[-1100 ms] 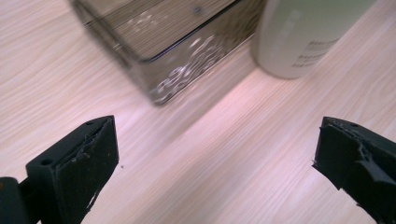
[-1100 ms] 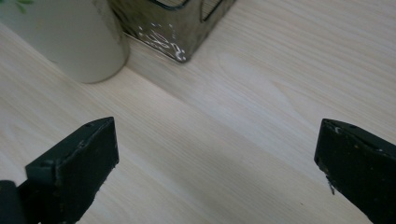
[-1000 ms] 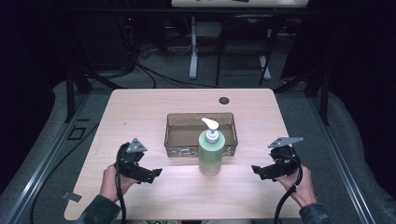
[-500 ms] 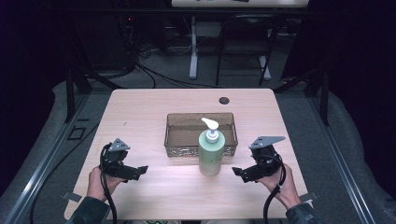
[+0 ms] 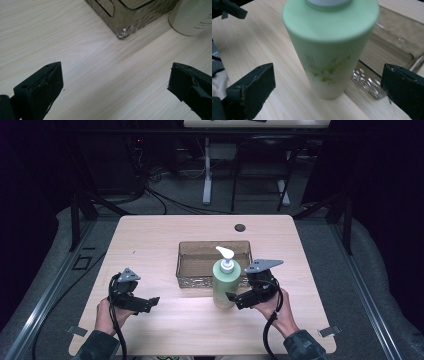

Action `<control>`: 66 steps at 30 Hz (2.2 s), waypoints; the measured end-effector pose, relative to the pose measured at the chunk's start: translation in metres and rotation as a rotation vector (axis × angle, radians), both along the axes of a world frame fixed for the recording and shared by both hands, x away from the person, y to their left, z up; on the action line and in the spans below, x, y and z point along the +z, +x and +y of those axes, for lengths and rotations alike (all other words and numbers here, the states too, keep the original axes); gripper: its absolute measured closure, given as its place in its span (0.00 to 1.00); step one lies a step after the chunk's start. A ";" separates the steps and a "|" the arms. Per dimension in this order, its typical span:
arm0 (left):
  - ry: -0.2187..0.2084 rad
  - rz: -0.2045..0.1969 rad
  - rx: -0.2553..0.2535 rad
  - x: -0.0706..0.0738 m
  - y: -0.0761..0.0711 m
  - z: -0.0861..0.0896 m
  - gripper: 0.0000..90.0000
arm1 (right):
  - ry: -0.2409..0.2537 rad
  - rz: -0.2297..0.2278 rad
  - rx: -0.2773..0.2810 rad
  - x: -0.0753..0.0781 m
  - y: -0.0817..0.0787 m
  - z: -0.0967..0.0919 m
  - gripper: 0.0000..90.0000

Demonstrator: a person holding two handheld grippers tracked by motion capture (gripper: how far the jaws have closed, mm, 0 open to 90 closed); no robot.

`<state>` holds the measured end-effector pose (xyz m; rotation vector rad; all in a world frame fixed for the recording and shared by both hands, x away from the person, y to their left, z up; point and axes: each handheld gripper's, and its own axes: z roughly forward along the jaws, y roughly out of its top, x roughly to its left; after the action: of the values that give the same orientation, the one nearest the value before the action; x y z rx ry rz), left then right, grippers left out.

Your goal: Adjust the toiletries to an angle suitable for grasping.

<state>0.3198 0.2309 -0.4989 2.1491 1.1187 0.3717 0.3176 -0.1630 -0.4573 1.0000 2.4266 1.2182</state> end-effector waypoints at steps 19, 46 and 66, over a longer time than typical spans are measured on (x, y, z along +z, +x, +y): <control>0.006 0.014 0.006 -0.002 0.003 0.005 0.00 | 0.119 -0.111 -0.092 -0.011 0.019 0.031 0.06; 0.022 0.042 -0.009 -0.008 0.006 0.007 0.00 | 0.042 -0.107 -0.044 -0.005 0.021 0.012 0.13; 0.026 0.044 0.004 -0.009 0.008 0.009 0.00 | -0.017 -0.060 -0.017 0.002 0.025 -0.018 0.13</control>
<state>0.3278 0.2398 -0.5083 2.1881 1.1483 0.3436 0.3431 -0.1814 -0.4549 0.9638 2.3737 1.2024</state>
